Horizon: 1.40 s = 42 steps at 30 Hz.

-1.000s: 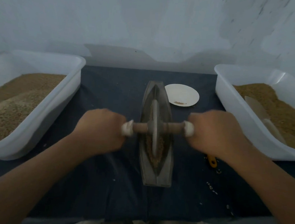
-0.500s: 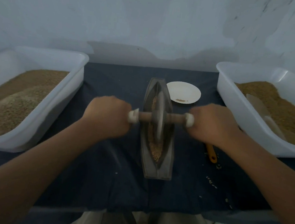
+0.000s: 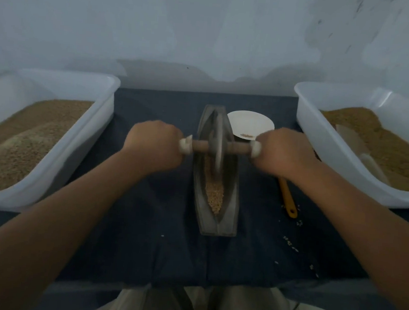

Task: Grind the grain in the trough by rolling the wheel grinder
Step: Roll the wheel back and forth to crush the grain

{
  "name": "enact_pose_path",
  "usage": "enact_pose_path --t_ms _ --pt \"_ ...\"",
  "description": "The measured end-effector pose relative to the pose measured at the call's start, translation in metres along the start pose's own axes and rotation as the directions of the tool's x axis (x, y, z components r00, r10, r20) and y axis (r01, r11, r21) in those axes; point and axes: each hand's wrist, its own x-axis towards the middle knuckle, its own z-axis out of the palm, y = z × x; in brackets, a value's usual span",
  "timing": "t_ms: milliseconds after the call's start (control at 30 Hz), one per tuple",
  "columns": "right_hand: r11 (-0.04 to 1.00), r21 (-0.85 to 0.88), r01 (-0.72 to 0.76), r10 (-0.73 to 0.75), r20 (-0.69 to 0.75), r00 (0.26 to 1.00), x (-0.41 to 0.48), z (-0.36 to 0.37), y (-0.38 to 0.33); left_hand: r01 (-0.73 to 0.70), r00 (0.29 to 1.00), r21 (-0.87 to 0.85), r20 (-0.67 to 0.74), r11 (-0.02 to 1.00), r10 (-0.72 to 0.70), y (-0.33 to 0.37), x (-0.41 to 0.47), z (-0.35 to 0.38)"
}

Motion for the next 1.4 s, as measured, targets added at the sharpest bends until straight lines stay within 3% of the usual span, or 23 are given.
enact_pose_path --t_ms 100,167,233,333,400,533,667,733,900,1067,1133,1267,1400 --pt "0.988 0.132 0.083 -0.103 0.157 0.982 -0.056 -0.013 0.006 -0.151 0.979 0.030 -0.134 0.988 0.154 -0.001 -0.051 -0.004" --pt "0.976 0.202 0.085 -0.125 0.194 0.973 -0.068 -0.018 0.009 -0.174 0.975 0.004 -0.140 0.985 0.173 -0.003 -0.059 -0.004" --pt "0.987 0.131 0.095 -0.114 0.143 0.983 -0.054 -0.015 0.007 -0.097 0.994 -0.027 -0.054 0.995 0.095 -0.001 -0.046 0.003" --pt "0.995 -0.080 0.067 -0.074 -0.082 0.994 -0.005 -0.009 -0.003 0.077 0.997 -0.065 0.017 0.995 -0.076 0.000 -0.005 0.011" --pt "0.993 -0.114 0.026 -0.040 -0.117 0.992 0.021 -0.010 -0.007 0.133 0.991 -0.119 0.035 0.984 -0.129 0.000 0.017 0.011" --pt "0.996 -0.066 0.052 -0.054 -0.024 0.998 0.015 -0.014 -0.003 0.120 0.992 -0.087 0.040 0.989 -0.117 0.003 -0.001 0.004" --pt "0.987 0.068 0.149 -0.157 0.150 0.976 -0.045 -0.025 0.005 -0.041 0.988 0.034 -0.146 0.999 0.046 0.005 -0.070 0.001" --pt "0.981 0.095 0.171 -0.185 0.167 0.968 -0.054 -0.023 0.009 -0.060 0.982 0.038 -0.177 0.997 0.066 0.003 -0.080 0.003" --pt "0.997 -0.056 0.051 -0.054 -0.052 0.997 0.003 -0.008 -0.002 0.123 0.992 -0.052 -0.006 0.991 -0.124 0.006 -0.007 0.006" --pt "1.000 -0.013 -0.013 0.013 0.017 1.000 0.025 -0.009 -0.003 0.121 0.990 -0.054 0.077 0.991 -0.117 0.005 0.025 -0.004" --pt "0.999 0.018 0.031 -0.032 0.043 0.999 -0.001 -0.010 0.001 0.066 0.997 -0.034 0.044 0.997 -0.065 0.001 -0.006 -0.001" --pt "0.974 0.128 0.188 -0.188 -0.008 0.982 -0.053 -0.015 0.011 -0.074 0.978 -0.010 -0.194 0.997 0.071 0.001 -0.070 0.006" --pt "0.987 -0.037 0.159 -0.162 -0.100 0.982 -0.019 -0.010 0.002 0.060 0.989 -0.098 -0.131 0.993 -0.072 0.001 -0.045 0.022"
